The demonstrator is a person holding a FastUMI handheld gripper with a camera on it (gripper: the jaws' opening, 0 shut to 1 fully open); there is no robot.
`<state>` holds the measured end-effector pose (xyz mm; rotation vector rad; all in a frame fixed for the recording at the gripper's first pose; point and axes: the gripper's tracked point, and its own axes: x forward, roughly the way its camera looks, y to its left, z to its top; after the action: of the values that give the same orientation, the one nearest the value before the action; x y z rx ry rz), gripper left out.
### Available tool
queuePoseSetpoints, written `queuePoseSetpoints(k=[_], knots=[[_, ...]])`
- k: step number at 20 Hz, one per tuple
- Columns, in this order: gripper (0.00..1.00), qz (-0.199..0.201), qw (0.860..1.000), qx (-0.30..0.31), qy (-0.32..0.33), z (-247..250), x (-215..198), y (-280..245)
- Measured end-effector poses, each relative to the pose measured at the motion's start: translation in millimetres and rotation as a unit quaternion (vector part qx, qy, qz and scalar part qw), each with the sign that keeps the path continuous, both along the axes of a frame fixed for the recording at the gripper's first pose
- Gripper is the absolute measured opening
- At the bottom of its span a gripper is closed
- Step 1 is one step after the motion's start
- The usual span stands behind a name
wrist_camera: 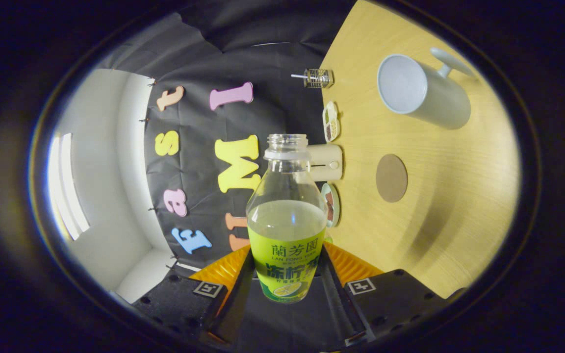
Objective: Take the bottle from table, then pour the juice into the cup, finally place the bottle on the coaster
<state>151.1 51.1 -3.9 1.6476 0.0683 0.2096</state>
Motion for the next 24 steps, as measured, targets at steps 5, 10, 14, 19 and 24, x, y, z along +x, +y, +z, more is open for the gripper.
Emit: queuePoseSetpoints(k=[5,10,14,19,24], knots=[[0.77,-0.008,0.999,0.034,-0.003,2,9,-11],[0.77,-0.011,0.996,0.091,-0.022,10,17,-22],[0.77,-0.015,0.994,0.106,-0.019,7,18,-29],[0.77,-0.012,0.991,0.129,-0.018,10,22,-35],[0.77,-0.016,0.989,0.147,-0.025,15,20,-37]])
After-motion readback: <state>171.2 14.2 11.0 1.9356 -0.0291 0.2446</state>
